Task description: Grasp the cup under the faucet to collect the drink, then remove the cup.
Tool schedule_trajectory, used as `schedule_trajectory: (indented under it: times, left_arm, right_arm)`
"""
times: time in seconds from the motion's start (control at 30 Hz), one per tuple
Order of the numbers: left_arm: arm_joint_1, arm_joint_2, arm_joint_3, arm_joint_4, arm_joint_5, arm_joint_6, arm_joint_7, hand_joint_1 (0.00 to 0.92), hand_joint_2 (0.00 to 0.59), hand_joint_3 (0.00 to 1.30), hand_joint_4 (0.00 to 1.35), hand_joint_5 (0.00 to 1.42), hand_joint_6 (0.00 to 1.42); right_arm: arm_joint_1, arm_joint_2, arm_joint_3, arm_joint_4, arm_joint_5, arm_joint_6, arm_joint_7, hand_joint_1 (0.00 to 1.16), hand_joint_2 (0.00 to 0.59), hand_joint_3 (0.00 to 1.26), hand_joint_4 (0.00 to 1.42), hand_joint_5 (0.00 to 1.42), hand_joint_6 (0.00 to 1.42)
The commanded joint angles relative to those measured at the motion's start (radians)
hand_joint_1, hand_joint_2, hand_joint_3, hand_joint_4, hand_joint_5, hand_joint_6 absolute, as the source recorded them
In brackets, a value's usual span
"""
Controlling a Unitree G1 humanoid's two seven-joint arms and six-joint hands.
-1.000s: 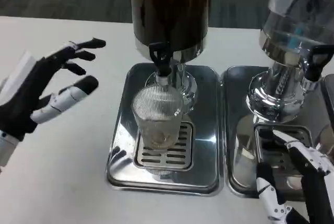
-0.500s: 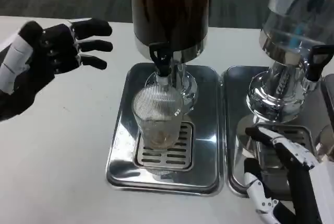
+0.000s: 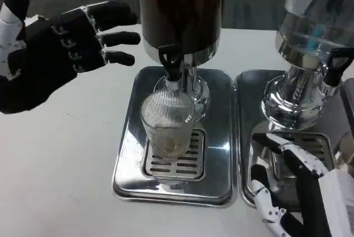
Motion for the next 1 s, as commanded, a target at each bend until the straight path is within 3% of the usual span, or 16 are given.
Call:
schedule_trajectory:
  times: [0.03, 0.53, 1.0]
  left_arm:
    - [-0.037, -0.011, 0.003, -0.003, 0.020, 0.034, -0.021, 0.000, 0.062, 0.25, 0.14, 0.20, 0.33]
    - [-0.100, -0.057, -0.020, 0.025, 0.106, 0.009, -0.037, 0.000, 0.056, 0.26, 0.14, 0.20, 0.33]
    - [-0.147, -0.091, -0.013, 0.055, 0.147, -0.026, -0.018, 0.000, 0.032, 0.28, 0.15, 0.14, 0.24]
  right_arm:
    - [-0.002, 0.016, 0.002, 0.026, 0.033, -0.007, -0.025, 0.32, 0.430, 0.35, 0.31, 0.31, 0.26]
    - [0.009, 0.025, 0.016, 0.030, 0.036, -0.005, -0.055, 0.31, 0.434, 0.38, 0.33, 0.33, 0.26]
    - [0.006, 0.038, 0.024, 0.042, 0.041, -0.003, -0.067, 0.30, 0.438, 0.38, 0.33, 0.33, 0.24]
